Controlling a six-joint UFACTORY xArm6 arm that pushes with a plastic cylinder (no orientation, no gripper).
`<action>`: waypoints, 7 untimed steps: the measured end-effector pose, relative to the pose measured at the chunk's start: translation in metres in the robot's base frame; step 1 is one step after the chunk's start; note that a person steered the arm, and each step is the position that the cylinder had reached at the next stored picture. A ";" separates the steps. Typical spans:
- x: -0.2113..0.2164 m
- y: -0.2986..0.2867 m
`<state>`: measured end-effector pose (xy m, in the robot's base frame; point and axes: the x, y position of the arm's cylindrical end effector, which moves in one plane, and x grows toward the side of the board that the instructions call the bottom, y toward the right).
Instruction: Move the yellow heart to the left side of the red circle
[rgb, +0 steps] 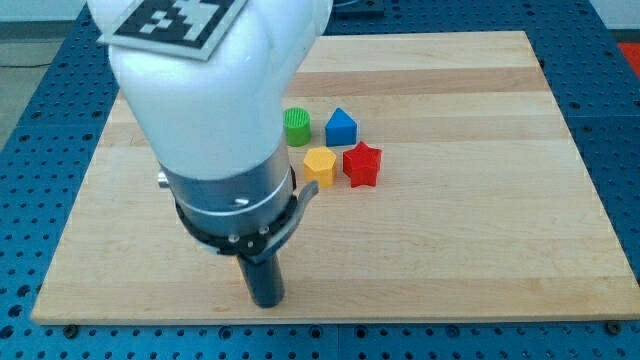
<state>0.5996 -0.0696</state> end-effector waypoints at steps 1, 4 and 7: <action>-0.025 -0.020; -0.086 -0.081; -0.102 -0.081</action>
